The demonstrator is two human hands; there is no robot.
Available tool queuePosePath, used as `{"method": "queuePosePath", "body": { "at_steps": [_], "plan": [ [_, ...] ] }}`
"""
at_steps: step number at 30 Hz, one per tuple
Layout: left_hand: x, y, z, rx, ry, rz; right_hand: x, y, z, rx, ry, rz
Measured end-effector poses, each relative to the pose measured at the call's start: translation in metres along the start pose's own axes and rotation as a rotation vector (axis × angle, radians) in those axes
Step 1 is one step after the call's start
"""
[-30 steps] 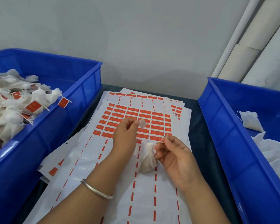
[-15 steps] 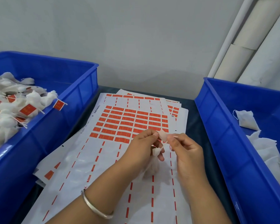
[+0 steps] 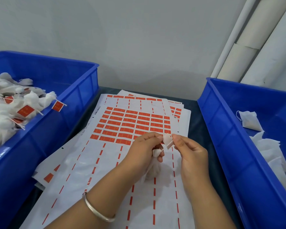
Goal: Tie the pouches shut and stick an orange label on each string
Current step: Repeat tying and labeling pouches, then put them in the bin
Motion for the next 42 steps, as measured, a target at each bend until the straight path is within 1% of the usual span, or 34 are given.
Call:
{"method": "queuePosePath", "body": {
  "at_steps": [6, 8, 11, 15, 21, 26, 29, 30, 32, 34, 36, 38, 42],
  "plan": [
    [0.000, -0.001, 0.002, 0.025, 0.030, -0.005, -0.001, 0.001, 0.007, 0.060, 0.044, 0.018],
    [0.000, -0.001, 0.003, 0.055, 0.057, -0.012, -0.002, 0.002, 0.009, 0.076, 0.060, 0.017],
    [0.003, -0.002, 0.006, 0.131, 0.111, -0.070, -0.001, 0.004, 0.012, 0.105, 0.070, 0.008],
    [0.007, -0.006, 0.009, 0.271, 0.247, -0.114, -0.001, 0.006, 0.017, 0.154, 0.097, -0.004],
    [0.012, -0.010, 0.015, 0.473, 0.494, -0.152, -0.002, 0.007, 0.018, 0.176, 0.127, -0.005],
    [0.013, -0.007, 0.013, 0.552, 0.667, -0.138, -0.002, 0.007, 0.019, 0.185, 0.143, -0.008],
    [0.015, -0.006, 0.011, 0.579, 0.759, -0.161, -0.002, 0.007, 0.019, 0.180, 0.116, -0.005],
    [0.016, -0.007, 0.010, 0.584, 0.760, -0.174, -0.002, 0.007, 0.018, 0.175, 0.115, -0.009],
    [0.014, -0.007, 0.009, 0.561, 0.678, -0.182, 0.000, 0.006, 0.014, 0.150, 0.115, -0.030],
    [0.010, -0.004, 0.010, 0.487, 0.544, -0.152, 0.003, 0.004, 0.010, 0.112, 0.095, -0.050],
    [0.008, -0.002, 0.011, 0.431, 0.481, -0.126, 0.005, 0.003, 0.007, 0.082, 0.079, -0.066],
    [0.007, -0.001, 0.012, 0.428, 0.481, -0.115, 0.006, 0.002, 0.005, 0.066, 0.082, -0.083],
    [0.007, 0.001, 0.014, 0.505, 0.575, -0.095, 0.006, 0.003, 0.005, 0.046, 0.051, -0.086]
  ]
}}
Point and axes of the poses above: each hand's wrist, its own y-axis towards the middle knuckle, its own x-axis out of the palm, z = x × y, the point moved 7 cm from there along y, towards the middle knuckle, and after that the axes turned 13 degrees about -y, right-handed, at the moved point
